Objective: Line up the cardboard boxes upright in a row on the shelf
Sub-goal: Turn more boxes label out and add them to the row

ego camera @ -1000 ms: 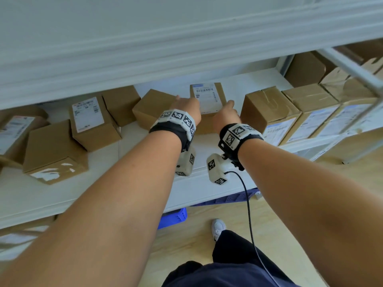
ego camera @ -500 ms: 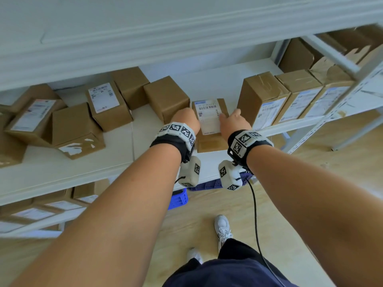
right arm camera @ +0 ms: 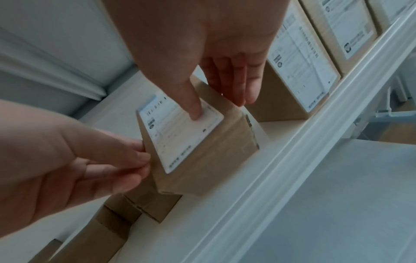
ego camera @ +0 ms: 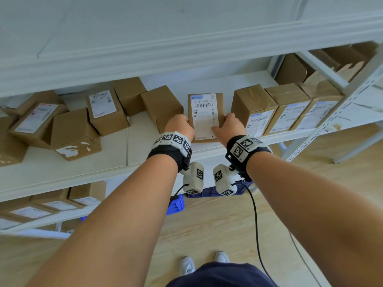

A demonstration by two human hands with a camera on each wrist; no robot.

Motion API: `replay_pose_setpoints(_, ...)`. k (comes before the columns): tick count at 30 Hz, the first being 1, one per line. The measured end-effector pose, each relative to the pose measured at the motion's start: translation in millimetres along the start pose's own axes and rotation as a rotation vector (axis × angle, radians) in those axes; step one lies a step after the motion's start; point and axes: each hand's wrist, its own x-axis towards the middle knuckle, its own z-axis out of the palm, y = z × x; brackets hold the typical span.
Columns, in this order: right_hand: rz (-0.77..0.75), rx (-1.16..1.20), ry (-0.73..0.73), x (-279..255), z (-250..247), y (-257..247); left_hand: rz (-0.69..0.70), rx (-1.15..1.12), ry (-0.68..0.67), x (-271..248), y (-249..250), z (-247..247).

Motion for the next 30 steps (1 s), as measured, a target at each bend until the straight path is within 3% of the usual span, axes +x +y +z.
replay_pose_setpoints(3,-0.035,0.007,0.035,1.5,-1.9,8.4,-0.031,-0.078,0.009,0.9,-2.3,9.8)
replay_pose_setpoints(12,0.009,0.073,-0.122,0.9,8.6,12.6,-0.030,0.000,-0.044,-15.5,-14.8,22.2)
replay_pose_setpoints(17,-0.072,0.072,-0.027,1.5,-5.5,6.2,-0.140,-0.158,0.140,-17.1,-1.8,4.5)
replay_pose_setpoints(20,-0.176,0.102,0.057,0.8,-18.2,2.9,-0.137,-0.308,0.233,-13.2,14.9,-4.5)
replay_pose_setpoints(26,-0.344,-0.012,0.225,6.6,-52.6,13.8,-0.017,-0.235,0.029,-3.8,28.0,6.2)
replay_pose_setpoints(30,-0.297,-0.177,0.258,17.1,-76.2,35.2,-0.031,-0.199,-0.032,-8.2,37.5,16.3)
